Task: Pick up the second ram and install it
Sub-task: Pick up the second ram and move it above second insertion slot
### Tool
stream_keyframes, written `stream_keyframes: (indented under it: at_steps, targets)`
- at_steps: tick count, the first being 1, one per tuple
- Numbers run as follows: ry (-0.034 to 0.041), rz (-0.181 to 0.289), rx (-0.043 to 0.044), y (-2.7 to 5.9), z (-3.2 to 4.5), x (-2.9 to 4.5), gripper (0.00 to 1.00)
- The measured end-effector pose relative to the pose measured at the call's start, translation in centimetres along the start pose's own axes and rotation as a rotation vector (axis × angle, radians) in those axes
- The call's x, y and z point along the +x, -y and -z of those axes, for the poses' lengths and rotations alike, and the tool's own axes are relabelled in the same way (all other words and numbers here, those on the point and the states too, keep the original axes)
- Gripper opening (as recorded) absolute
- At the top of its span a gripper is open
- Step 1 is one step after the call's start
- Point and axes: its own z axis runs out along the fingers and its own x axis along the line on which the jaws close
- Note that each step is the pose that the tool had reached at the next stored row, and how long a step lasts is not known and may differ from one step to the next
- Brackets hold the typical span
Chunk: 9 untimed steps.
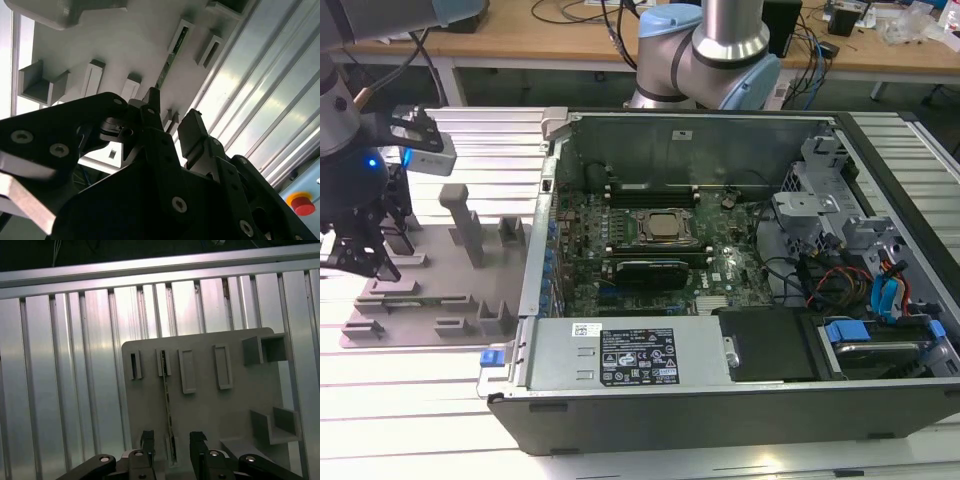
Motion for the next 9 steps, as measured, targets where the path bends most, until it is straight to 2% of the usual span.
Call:
stream_keyframes:
  at_steps: [9]
  targets:
    - [0.0, 0.0, 0.0, 0.02, -0.59, 0.01, 0.4]
